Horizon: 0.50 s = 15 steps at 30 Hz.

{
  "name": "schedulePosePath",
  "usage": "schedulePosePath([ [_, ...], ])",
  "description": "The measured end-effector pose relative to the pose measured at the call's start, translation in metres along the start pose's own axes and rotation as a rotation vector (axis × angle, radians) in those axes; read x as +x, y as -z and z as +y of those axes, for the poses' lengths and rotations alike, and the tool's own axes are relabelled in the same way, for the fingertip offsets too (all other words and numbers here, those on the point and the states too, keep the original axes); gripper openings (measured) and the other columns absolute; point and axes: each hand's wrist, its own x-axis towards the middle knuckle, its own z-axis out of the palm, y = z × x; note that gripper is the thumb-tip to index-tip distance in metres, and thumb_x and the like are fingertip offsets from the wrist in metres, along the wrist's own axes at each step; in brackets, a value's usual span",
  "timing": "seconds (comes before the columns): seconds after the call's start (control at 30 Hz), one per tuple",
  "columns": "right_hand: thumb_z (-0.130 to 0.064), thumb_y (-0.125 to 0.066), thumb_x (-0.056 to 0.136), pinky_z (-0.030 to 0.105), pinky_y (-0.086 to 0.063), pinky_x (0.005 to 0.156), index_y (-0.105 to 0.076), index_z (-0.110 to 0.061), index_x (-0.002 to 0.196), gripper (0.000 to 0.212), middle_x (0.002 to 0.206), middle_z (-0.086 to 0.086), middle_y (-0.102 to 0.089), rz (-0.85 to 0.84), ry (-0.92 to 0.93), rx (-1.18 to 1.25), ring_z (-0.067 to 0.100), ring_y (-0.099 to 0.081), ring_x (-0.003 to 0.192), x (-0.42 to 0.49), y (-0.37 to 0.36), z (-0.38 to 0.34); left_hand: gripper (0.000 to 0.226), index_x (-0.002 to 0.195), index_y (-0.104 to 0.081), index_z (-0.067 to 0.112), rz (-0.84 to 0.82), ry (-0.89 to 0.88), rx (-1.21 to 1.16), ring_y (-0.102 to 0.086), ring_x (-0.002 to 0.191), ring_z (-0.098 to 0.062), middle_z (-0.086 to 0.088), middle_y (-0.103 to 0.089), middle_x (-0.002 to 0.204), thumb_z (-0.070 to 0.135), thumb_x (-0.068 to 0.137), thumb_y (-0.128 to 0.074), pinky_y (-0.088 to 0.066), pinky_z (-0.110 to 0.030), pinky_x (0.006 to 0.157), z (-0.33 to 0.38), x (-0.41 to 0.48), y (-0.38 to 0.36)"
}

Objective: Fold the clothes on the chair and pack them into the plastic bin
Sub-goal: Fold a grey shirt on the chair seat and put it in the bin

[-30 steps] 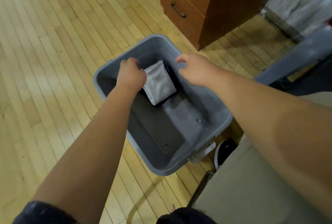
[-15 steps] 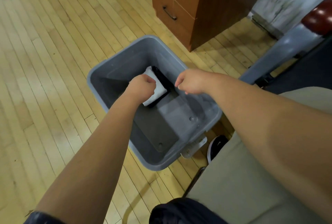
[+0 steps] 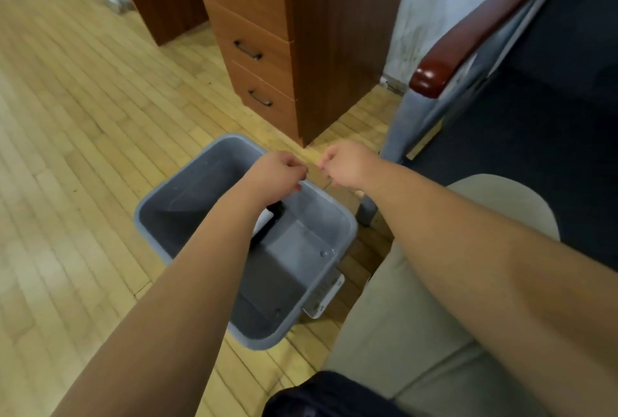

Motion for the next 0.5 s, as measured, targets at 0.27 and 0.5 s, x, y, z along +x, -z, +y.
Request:
schedulePosePath([
  [0.27, -0.016, -0.049, 0.104, 0.041, -0.057, 0.095, -0.076, -0.014, 0.111, 0.028, 0.112, 0.006, -0.073, 0.356, 0.000, 0.034, 0.024, -0.066, 0.105, -0.073, 0.094, 0.040, 0.018, 0.107, -0.074, 0.020, -0.093, -0.230, 0.099, -0.075, 0.090, -0.010, 0.007, -0.075, 0.104, 0.025, 0.105, -0.057, -0.064, -0.040, 0.085, 0.114, -0.023, -0.046],
  [0.5, -0.022, -0.054, 0.099, 0.036, -0.056, 0.089, -0.077, -0.026, 0.103, 0.023, 0.097, -0.007, -0.071, 0.603, -0.141, 0.135, 0.018, -0.069, 0.097, -0.178, 0.186, 0.145, 0.018, 0.100, -0.076, 0.020, -0.193, -0.454, 0.122, -0.077, 0.087, -0.015, 0.002, -0.078, 0.096, 0.024, 0.104, -0.059, -0.065, -0.032, 0.075, 0.245, -0.056, -0.121],
])
